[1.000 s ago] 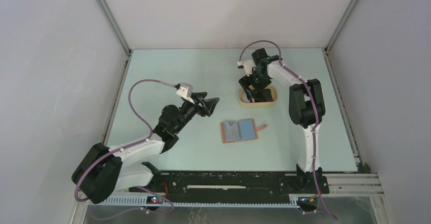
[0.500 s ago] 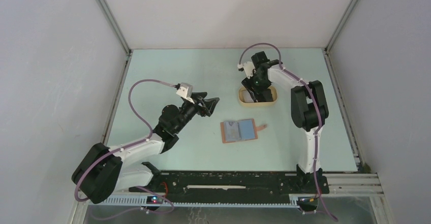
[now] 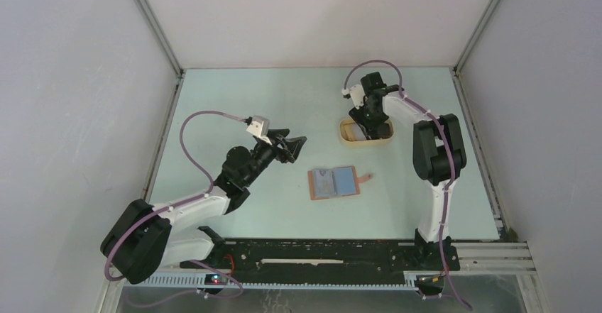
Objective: Put the credit cards into the card holder
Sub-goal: Pick up the credit card from the storage box.
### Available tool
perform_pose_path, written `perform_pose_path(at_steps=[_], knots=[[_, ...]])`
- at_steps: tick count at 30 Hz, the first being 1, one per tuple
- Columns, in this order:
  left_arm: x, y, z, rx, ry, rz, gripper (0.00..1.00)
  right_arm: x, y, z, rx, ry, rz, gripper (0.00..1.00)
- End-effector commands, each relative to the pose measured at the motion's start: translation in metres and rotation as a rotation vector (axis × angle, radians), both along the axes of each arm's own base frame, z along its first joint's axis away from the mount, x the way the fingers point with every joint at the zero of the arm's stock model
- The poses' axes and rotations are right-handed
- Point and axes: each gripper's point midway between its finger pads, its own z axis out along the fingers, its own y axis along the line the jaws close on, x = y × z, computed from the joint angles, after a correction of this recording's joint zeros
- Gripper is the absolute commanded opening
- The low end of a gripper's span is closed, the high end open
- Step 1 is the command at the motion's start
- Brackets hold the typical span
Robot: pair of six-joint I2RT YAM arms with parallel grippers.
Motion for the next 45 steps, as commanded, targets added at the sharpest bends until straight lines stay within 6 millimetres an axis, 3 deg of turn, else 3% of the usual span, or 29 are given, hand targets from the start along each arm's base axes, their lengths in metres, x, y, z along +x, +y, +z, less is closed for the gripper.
perform_pose_path(at_steps=[1, 9, 19, 33, 40, 45], knots=[[-0.002, 0.000, 0.004, -0.003, -0.037, -0.006, 0.72, 0.011, -0.019, 0.030, -0.007, -0.089, -0.028, 0.59], [-0.003, 0.000, 0.004, -0.004, -0.040, -0.010, 0.72, 0.010, -0.024, 0.039, -0.003, -0.109, -0.041, 0.59], [-0.004, 0.000, 0.005, -0.006, -0.045, -0.013, 0.72, 0.016, -0.042, 0.063, -0.024, -0.189, -0.081, 0.49], [-0.005, -0.001, 0.005, -0.007, -0.047, -0.017, 0.72, 0.018, -0.062, 0.077, -0.033, -0.230, -0.126, 0.44], [-0.005, 0.000, 0.005, -0.007, -0.049, -0.018, 0.73, 0.020, -0.069, 0.072, -0.054, -0.236, -0.131, 0.34], [-0.005, -0.001, 0.006, -0.007, -0.050, -0.019, 0.73, 0.022, -0.071, 0.066, -0.065, -0.245, -0.128, 0.17]])
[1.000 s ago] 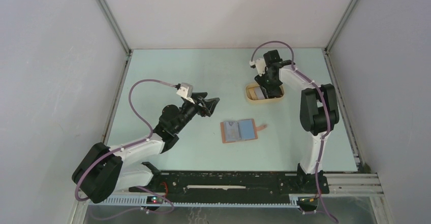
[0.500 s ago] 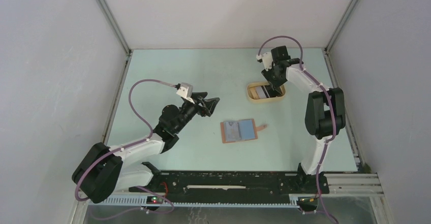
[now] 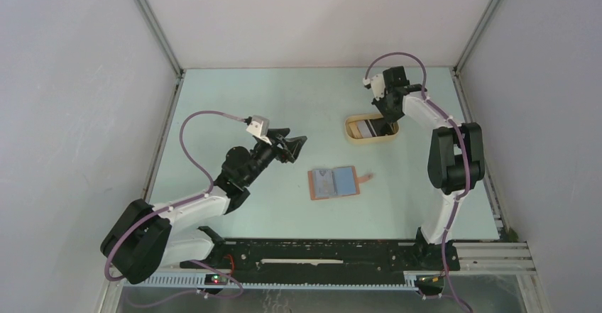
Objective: Put the credit cards into the card holder
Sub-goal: Pick up the credit card from the storage box.
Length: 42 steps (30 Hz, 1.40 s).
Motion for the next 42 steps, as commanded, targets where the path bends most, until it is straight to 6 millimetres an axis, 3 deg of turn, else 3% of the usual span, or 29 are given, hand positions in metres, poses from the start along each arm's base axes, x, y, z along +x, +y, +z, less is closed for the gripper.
perform_pose_path(at_steps=[1, 5, 11, 16, 19, 22, 26, 31, 37, 42], knots=[[-0.004, 0.000, 0.003, 0.000, -0.040, -0.012, 0.73, 0.010, -0.005, 0.024, -0.012, -0.097, -0.003, 0.14], [-0.005, 0.000, 0.003, 0.000, -0.040, -0.016, 0.73, 0.011, -0.006, 0.031, -0.017, -0.134, 0.003, 0.00], [-0.009, -0.002, 0.007, -0.005, -0.066, -0.037, 0.77, 0.005, 0.004, 0.063, 0.049, -0.192, 0.037, 0.00], [-0.013, 0.009, 0.020, -0.021, -0.126, -0.005, 0.99, -0.008, 0.017, 0.088, 0.116, -0.222, 0.103, 0.00], [-0.015, 0.012, 0.026, -0.037, -0.144, 0.003, 1.00, -0.018, 0.023, 0.104, 0.149, -0.247, 0.140, 0.00], [-0.029, -0.003, 0.031, -0.039, -0.156, -0.119, 1.00, -0.035, 0.038, 0.118, 0.225, -0.250, 0.205, 0.00], [-0.058, -0.022, 0.043, -0.066, -0.168, -0.306, 1.00, -0.074, 0.072, 0.138, 0.404, -0.206, 0.351, 0.00], [-0.086, -0.032, 0.039, -0.029, -0.198, -0.428, 1.00, -0.151, 0.121, 0.159, 0.650, -0.106, 0.616, 0.00], [-0.115, -0.042, 0.036, 0.071, -0.318, -0.517, 1.00, -0.242, 0.153, 0.156, 0.723, 0.010, 0.978, 0.00], [-0.140, -0.058, 0.024, 0.198, -0.405, -0.596, 0.99, -0.283, 0.169, 0.150, 0.713, 0.056, 1.172, 0.00]])
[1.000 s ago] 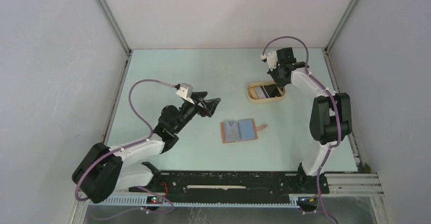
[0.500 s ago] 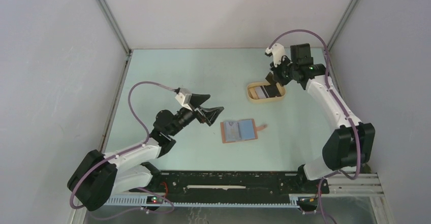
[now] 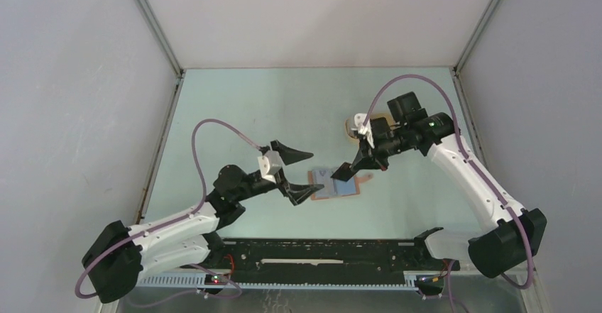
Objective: Put the credit cards into the card holder
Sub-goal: Insert the credit card into the card holder.
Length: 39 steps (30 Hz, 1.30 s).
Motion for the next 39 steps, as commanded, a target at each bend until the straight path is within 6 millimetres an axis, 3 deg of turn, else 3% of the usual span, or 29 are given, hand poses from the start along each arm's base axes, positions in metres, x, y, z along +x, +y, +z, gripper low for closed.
perform_pose_path(at_steps=[1, 9, 13, 19, 22, 26, 28, 31, 35, 39], knots=[[-0.019, -0.011, -0.019, 0.126, -0.139, -0.058, 0.98, -0.043, 0.012, 0.003, 0.040, -0.024, 0.208, 0.00], [-0.034, -0.038, -0.042, 0.219, -0.119, -0.155, 0.81, -0.052, 0.018, -0.009, 0.012, -0.028, 0.254, 0.00], [-0.030, -0.052, -0.053, 0.277, -0.071, -0.152, 0.67, -0.051, 0.018, -0.011, 0.000, -0.031, 0.248, 0.00], [-0.033, -0.065, -0.051, 0.277, -0.048, -0.180, 0.54, -0.049, 0.022, -0.019, -0.025, -0.026, 0.244, 0.00], [-0.031, -0.069, -0.054, 0.278, -0.021, -0.183, 0.39, -0.052, 0.024, -0.019, -0.020, -0.017, 0.255, 0.00], [-0.031, -0.073, -0.057, 0.274, 0.018, -0.189, 0.07, -0.055, 0.024, -0.015, -0.004, -0.024, 0.263, 0.00], [-0.030, -0.073, -0.056, 0.268, 0.027, -0.185, 0.00, -0.056, 0.025, -0.013, 0.002, -0.027, 0.264, 0.01], [-0.031, -0.071, -0.051, 0.227, 0.066, -0.169, 0.00, -0.056, 0.025, -0.012, 0.001, -0.021, 0.253, 0.21], [-0.036, -0.062, -0.045, 0.150, 0.102, -0.156, 0.00, -0.053, 0.022, -0.006, -0.004, -0.047, 0.210, 0.59], [-0.044, -0.052, -0.038, 0.024, 0.188, -0.157, 0.00, -0.050, 0.016, 0.015, 0.063, -0.061, 0.147, 0.76]])
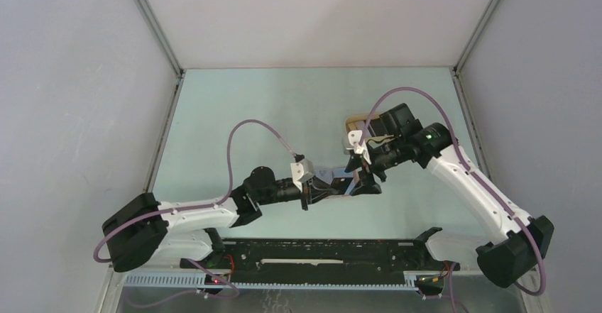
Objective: Put the credit cards into the card holder
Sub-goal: Insert the credit card into the card holder.
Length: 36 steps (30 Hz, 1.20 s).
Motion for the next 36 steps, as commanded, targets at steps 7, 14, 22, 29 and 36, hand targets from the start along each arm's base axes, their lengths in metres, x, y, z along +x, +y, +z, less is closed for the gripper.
perform_pose_path(at_steps=[7, 14, 22, 29, 36], knots=[[-0.011, 0.028, 0.049, -0.446, 0.243, 0.081, 0.00, 0.001, -0.009, 0.049, 0.368, 0.200, -0.159, 0.99], [-0.002, 0.016, 0.044, -0.459, 0.354, 0.136, 0.00, 0.007, -0.007, 0.035, 0.437, 0.308, -0.223, 1.00], [0.001, 0.003, 0.040, -0.446, 0.390, 0.126, 0.00, 0.013, 0.010, 0.027, 0.401, 0.512, -0.257, 0.87], [0.000, -0.004, 0.039, -0.439, 0.399, 0.112, 0.00, 0.018, 0.020, 0.023, 0.384, 0.584, -0.266, 0.60], [0.007, -0.001, 0.028, -0.424, 0.403, 0.160, 0.09, 0.022, 0.015, 0.018, 0.385, 0.563, -0.272, 0.00]])
